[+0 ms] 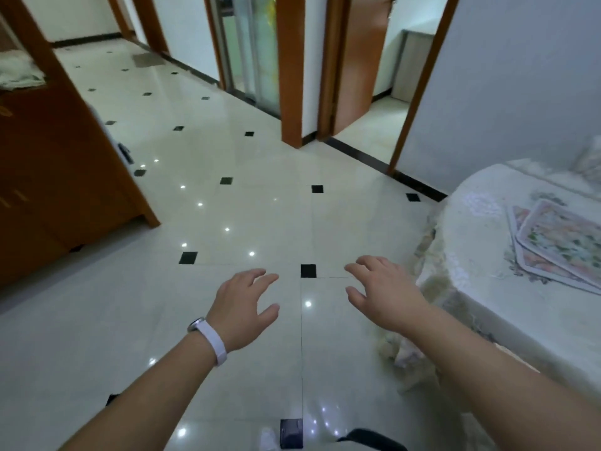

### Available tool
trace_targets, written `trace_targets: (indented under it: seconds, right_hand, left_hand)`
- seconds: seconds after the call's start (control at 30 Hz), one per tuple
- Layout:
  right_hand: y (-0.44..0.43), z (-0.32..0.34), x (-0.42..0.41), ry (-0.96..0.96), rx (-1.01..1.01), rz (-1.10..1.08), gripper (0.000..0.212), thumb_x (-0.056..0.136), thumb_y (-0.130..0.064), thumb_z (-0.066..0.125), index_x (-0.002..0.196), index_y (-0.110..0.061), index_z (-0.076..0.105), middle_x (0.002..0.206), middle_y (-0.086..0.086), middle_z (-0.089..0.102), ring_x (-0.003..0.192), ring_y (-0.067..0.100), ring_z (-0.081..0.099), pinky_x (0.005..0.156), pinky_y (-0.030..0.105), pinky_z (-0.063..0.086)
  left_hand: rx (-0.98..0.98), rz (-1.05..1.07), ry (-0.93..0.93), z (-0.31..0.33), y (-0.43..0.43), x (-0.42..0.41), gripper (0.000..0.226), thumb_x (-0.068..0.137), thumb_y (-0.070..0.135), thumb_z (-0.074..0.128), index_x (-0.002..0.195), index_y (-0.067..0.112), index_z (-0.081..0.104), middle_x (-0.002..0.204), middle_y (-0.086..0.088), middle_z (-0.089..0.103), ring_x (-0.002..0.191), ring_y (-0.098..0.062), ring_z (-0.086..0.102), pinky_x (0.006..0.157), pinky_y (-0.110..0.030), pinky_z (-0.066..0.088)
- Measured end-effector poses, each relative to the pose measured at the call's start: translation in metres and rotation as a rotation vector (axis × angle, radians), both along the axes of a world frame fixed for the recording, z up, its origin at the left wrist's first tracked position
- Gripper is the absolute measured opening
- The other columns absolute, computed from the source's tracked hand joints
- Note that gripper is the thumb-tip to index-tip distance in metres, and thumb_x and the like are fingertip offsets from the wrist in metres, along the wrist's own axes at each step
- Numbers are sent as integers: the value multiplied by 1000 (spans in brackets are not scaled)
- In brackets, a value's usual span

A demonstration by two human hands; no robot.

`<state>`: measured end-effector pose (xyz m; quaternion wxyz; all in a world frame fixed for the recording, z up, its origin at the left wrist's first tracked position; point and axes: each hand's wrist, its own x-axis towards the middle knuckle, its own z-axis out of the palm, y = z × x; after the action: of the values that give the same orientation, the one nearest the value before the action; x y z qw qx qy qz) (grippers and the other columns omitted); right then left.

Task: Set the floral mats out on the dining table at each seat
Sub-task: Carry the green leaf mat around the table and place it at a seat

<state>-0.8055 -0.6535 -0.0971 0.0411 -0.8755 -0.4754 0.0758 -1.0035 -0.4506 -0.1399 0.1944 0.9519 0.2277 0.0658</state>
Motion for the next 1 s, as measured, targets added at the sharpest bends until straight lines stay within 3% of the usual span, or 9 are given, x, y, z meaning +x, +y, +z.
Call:
trace_targets:
  seconds: [0.43,0.77,1.0]
  right_hand:
    - [31,0,66,17,-26,-283,49,97,-46,44,141,-26,46,148,2,44,137,25,38,106,41,38]
    - [58,-26,221,94,45,-403,52,94,-49,38,140,-28,48,148,0,45,135,25,40,107,41,35]
    - [49,-18,319,67,46,-418,47,95,-43,40,137,-24,52,147,3,47,134,26,42,106,44,35]
  left_hand:
    - [127,-316,-11,-2,81,133,60,79,58,42,128,26,58,138,-5,54,127,-28,47,108,-48,31]
    - [179,-370,33,-2,116,299,54,80,54,46,124,27,61,133,-4,57,123,-27,51,103,-48,36]
    - [207,-442,-83,22,116,425,42,80,45,51,113,25,68,122,-3,64,112,-25,59,96,-44,41]
